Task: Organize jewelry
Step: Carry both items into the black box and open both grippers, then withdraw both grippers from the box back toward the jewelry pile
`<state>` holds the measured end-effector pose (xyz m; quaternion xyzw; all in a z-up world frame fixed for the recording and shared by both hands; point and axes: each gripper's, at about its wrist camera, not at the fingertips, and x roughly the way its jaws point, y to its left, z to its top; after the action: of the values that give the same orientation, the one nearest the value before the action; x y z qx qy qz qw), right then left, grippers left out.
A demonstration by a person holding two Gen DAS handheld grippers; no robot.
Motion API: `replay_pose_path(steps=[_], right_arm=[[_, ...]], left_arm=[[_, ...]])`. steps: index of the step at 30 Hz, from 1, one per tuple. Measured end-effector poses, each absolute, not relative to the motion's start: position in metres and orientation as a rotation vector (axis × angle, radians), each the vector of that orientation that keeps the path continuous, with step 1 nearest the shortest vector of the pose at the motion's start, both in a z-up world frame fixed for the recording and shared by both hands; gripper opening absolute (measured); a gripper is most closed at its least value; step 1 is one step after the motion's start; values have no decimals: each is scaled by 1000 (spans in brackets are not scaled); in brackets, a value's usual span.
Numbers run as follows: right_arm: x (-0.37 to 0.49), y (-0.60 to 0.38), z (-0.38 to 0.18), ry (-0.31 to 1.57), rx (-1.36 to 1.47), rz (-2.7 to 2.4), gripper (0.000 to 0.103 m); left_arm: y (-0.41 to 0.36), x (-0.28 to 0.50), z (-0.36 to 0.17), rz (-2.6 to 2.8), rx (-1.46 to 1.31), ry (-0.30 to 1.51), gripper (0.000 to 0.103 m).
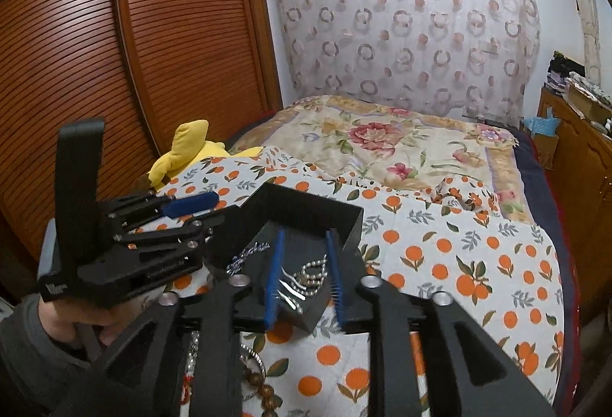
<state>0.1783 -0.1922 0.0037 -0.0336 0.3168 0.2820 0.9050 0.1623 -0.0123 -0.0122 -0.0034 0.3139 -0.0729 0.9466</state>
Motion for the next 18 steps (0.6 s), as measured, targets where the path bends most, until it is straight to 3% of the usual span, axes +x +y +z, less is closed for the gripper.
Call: replay_pose_path(steps=[4,6,10,11,18], right_arm=[[159,-198,-3,642,-62,585,47],[150,-200,-8,646,-62,592,47],[131,-201,-24,672,-74,600,47],[126,-201,-27,675,-79,599,47],[95,-201,-54,730,-89,615,47]], left_arm=[[-10,143,-8,-160,5,622,56],[-10,131,-7,-165,18,611,64],[-8,108,-9,-172,36,610,71],[-7,101,-11,-173,38,609,80],[3,66,-29,-184,39,637,83]])
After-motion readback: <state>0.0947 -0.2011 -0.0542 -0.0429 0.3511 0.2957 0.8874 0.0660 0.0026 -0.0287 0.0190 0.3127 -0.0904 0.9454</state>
